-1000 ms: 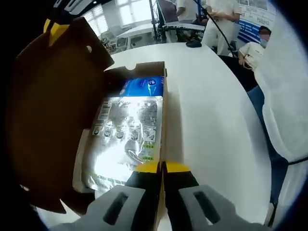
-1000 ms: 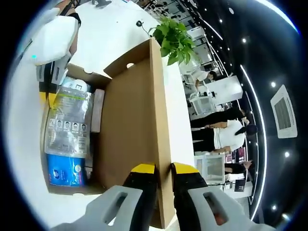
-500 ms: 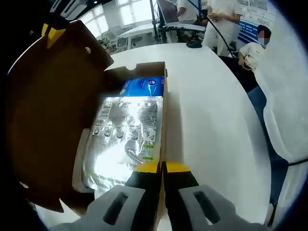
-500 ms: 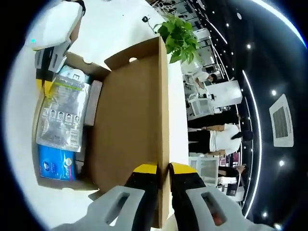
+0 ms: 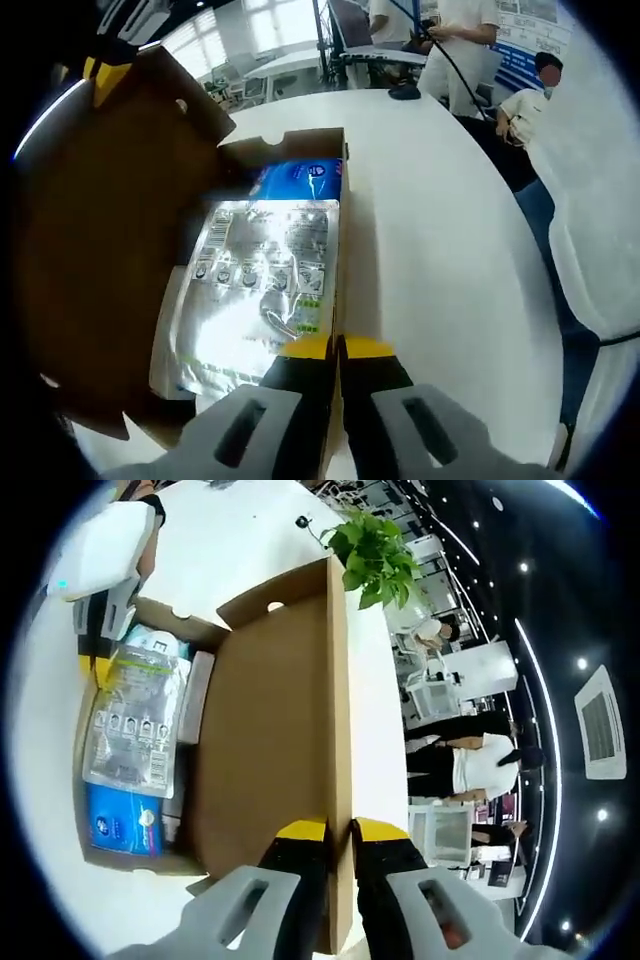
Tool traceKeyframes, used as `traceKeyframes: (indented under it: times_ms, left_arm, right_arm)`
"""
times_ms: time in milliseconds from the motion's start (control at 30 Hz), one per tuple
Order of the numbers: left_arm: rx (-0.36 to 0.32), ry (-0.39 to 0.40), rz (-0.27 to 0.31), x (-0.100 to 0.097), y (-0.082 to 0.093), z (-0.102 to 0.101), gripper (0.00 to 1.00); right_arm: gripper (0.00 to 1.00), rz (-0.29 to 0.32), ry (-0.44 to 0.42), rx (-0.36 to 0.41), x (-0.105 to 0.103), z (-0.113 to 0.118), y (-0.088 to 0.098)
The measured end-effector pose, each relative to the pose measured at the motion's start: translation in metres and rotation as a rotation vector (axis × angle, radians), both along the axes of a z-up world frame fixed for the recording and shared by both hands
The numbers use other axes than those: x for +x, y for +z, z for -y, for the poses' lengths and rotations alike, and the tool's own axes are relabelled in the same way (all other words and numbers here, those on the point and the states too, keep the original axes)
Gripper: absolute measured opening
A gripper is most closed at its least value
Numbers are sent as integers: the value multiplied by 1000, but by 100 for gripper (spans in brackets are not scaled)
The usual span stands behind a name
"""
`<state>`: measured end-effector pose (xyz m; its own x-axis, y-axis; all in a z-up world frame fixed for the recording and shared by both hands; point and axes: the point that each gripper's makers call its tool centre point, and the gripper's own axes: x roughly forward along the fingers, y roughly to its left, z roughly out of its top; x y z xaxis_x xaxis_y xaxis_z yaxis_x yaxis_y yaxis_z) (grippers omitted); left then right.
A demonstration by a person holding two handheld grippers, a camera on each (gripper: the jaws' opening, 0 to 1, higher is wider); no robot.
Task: Operate the shoe box by opening the lid, removing the specified soft item, and placing it in the target area until the item is outside and the box remains undamaged.
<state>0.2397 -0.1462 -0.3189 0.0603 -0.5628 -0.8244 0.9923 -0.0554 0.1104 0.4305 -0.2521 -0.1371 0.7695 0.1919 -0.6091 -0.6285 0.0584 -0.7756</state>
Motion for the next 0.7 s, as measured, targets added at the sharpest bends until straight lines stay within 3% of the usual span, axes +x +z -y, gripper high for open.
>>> traceKeyframes:
  times_ms: [200,700]
  left_arm:
    - [0,2,0,0,0,0,2]
    - [9,4,8,3,0,-2,2]
  right_arm:
    - [6,-47,-8,23,4,0,-2]
    - [6,-71,6,25,12,0,-6]
